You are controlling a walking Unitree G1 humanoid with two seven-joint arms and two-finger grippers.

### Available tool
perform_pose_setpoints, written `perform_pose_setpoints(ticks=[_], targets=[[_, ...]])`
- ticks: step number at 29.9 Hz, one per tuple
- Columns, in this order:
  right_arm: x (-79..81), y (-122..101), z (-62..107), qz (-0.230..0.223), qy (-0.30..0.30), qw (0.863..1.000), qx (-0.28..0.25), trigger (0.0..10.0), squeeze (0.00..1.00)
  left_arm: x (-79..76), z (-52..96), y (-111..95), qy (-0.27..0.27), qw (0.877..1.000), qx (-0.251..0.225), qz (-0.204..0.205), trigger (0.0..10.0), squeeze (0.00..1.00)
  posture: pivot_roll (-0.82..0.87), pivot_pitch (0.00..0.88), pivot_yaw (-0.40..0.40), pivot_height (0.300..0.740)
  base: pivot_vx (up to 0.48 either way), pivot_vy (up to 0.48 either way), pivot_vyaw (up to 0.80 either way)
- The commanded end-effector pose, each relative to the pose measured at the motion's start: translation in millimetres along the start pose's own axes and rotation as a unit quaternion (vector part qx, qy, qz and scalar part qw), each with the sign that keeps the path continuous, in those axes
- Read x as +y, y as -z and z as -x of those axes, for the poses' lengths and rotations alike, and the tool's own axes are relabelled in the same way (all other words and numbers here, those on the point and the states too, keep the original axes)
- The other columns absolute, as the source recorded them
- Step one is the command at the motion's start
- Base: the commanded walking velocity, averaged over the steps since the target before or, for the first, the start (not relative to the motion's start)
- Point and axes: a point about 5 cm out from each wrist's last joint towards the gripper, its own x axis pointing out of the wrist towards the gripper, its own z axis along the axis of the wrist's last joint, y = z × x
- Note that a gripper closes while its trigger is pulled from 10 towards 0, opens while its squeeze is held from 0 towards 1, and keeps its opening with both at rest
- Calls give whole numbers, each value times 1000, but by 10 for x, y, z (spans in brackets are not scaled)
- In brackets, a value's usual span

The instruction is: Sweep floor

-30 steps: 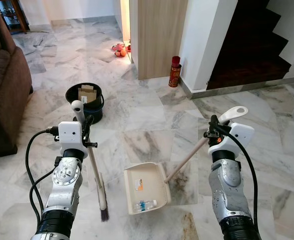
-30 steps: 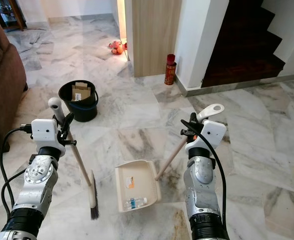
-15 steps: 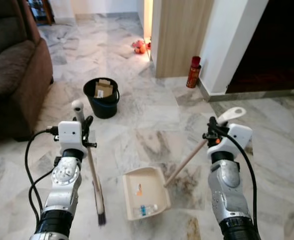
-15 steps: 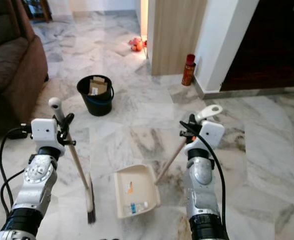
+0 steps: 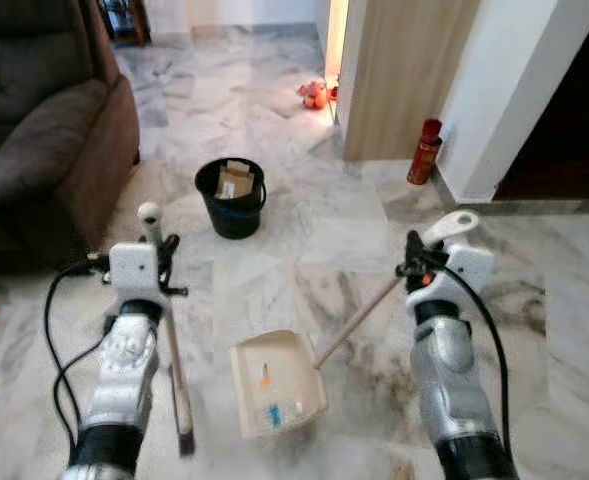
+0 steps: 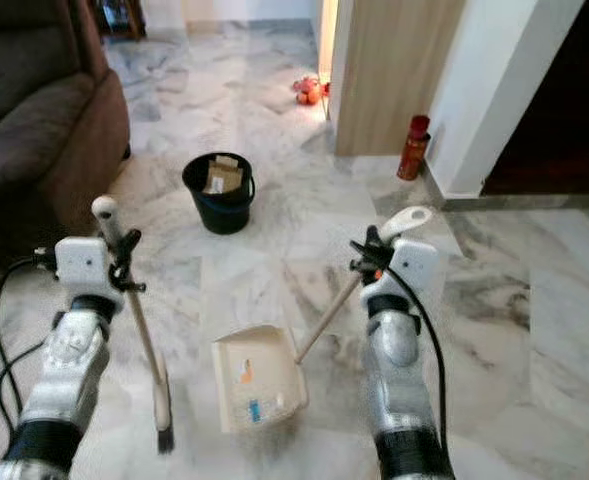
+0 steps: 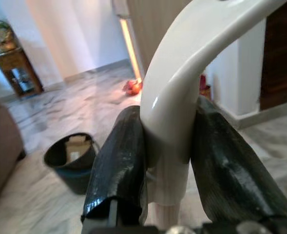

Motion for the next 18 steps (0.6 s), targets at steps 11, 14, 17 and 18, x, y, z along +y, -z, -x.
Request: perform_pose_setpoints(ticks=[11, 14, 17, 18], targets=[[110, -125, -45, 0, -21, 999, -29, 10000, 0, 39, -53, -114, -2, 1000, -25, -3, 10000, 0, -30, 37, -13, 740, 278, 0, 156], [119, -120, -39, -2, -23, 999, -29, 10000, 0, 32, -50, -113, 0, 1000, -25, -3, 10000, 0, -29, 33, -12, 740, 279, 0, 681], [127, -113, -36, -4, -24, 999, -27, 10000, 0, 35, -50, -112, 0, 1000, -25, -3, 10000, 0, -28, 30, -10, 740, 277, 0, 506], [139, -107, -34, -7, -25, 999, -26, 10000, 0, 38, -50, -113, 1, 1000, -25, -3, 10000, 0, -28, 28, -9, 740, 277, 0, 0]])
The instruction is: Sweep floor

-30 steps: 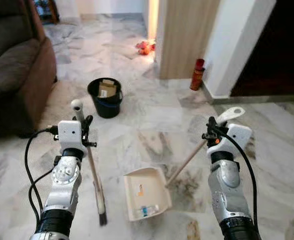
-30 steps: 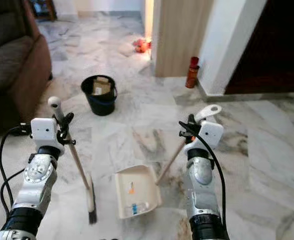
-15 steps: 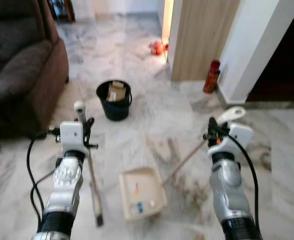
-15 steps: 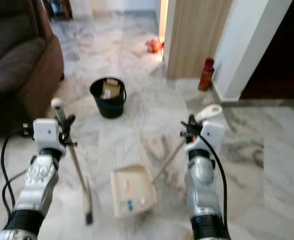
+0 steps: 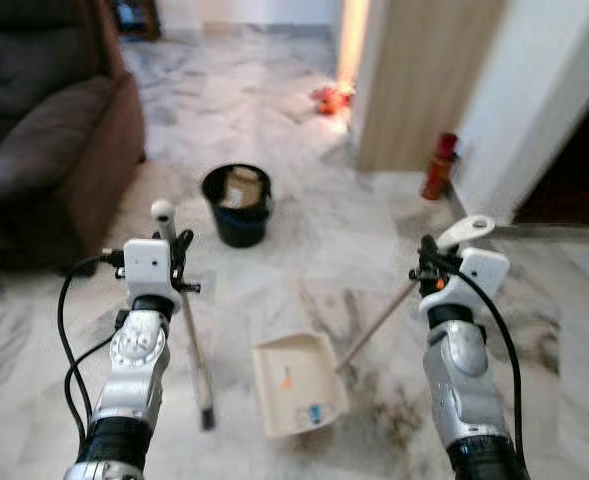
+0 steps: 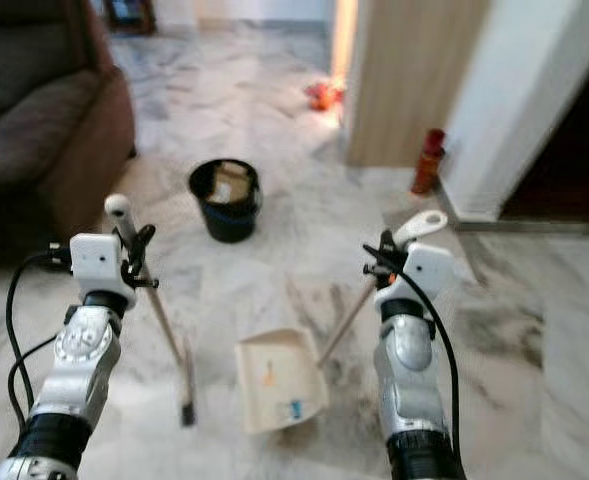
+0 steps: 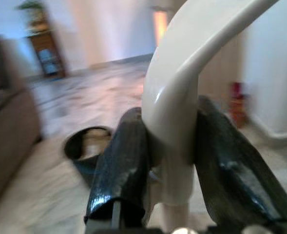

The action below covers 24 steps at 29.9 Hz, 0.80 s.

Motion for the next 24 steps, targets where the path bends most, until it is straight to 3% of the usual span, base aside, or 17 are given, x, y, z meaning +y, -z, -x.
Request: perform_pose_setpoints(ticks=[1, 24], targets=[[19, -120, -36, -22, -3, 999, -28, 10000, 0, -54, -57, -120, 11, 1000, -26, -3, 10000, 0, -27, 28, -9, 740, 277, 0, 0], [50, -112, -32, -21, -20, 999, -24, 10000, 0, -49, -47, -116, 8, 1000, -25, -4, 10000, 0, -23, 46, -14, 740, 279, 0, 20]])
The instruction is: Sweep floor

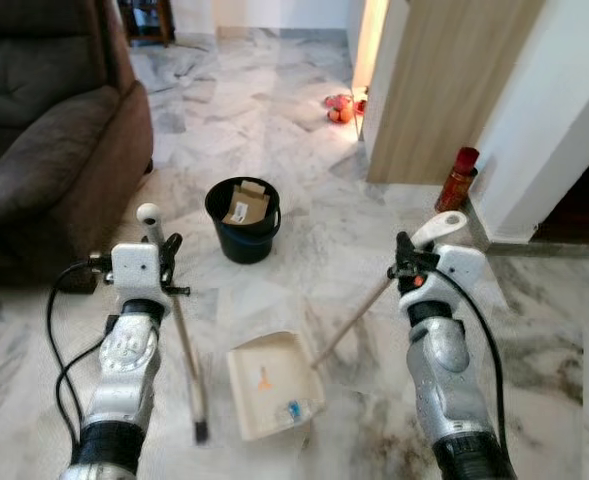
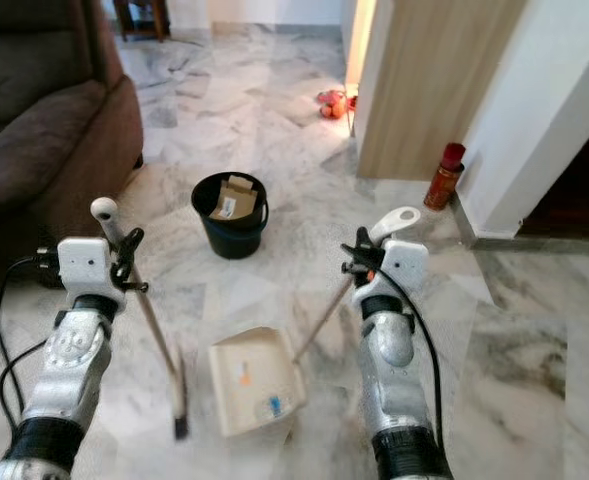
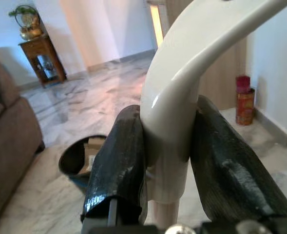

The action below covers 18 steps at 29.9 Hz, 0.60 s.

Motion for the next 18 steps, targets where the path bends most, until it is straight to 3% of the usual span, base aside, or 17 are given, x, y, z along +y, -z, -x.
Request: perform_pose_setpoints(ticks=[1, 12, 18], targets=[[94, -154, -58, -3, -15, 999, -35, 10000, 0, 63, -33, -103, -7, 1000, -23, -4, 10000, 0, -23, 46, -14, 740, 277, 0, 587], [112, -146, -50, -3, -22, 999, -34, 10000, 0, 72, -36, -104, -8, 1000, -22, -4, 10000, 0, -21, 48, -13, 740, 280, 0, 627], [103, -146, -53, -5, -20, 999, -33, 10000, 0, 70, -36, -103, -8, 1000, -22, -4, 10000, 0, -22, 51, -16, 740, 278, 0, 0]])
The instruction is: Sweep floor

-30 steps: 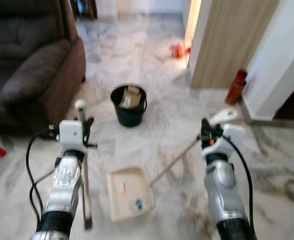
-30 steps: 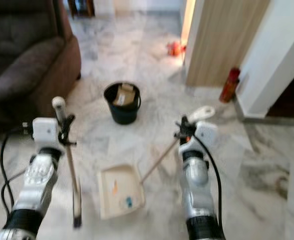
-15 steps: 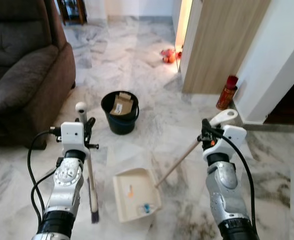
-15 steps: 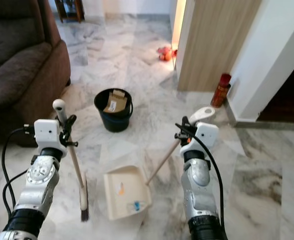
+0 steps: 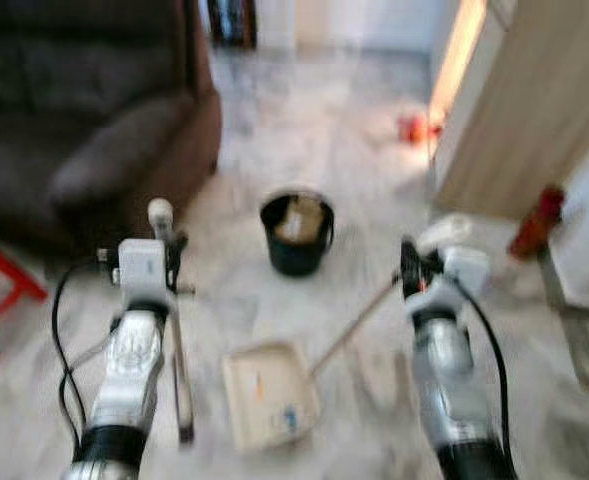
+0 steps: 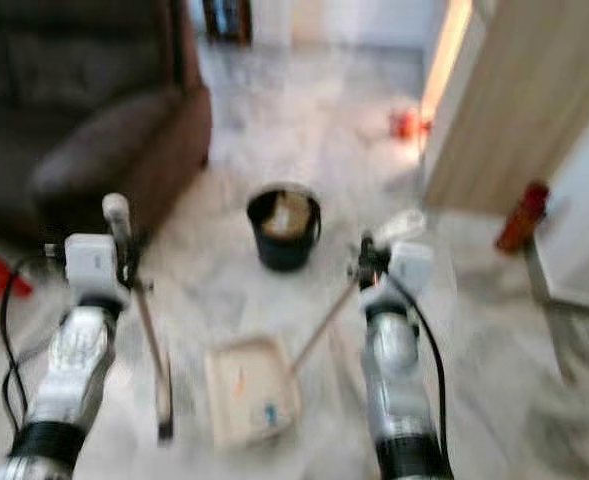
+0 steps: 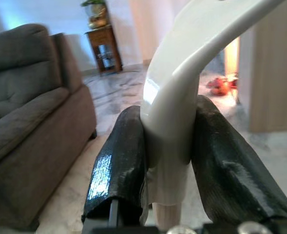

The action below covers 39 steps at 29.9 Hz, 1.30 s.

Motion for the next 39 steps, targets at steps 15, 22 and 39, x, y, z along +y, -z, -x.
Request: perform_pose_setpoints(ticks=[15, 22, 39], targets=[[-4, -105, -25, -12, 1, 1000, -24, 10000, 0, -17, -37, -87, 2, 1000, -18, 3, 10000, 0, -21, 53, -18, 740, 279, 0, 0], [1, -101, -22, -13, 0, 1000, -23, 10000, 0, -17, -35, -85, 3, 1000, -18, 3, 10000, 0, -21, 53, -17, 740, 281, 0, 0], [17, -98, -23, -16, -3, 1000, -24, 10000, 0, -31, -38, -87, 6, 1000, -19, 4, 10000, 0, -23, 43, -15, 740, 279, 0, 0]])
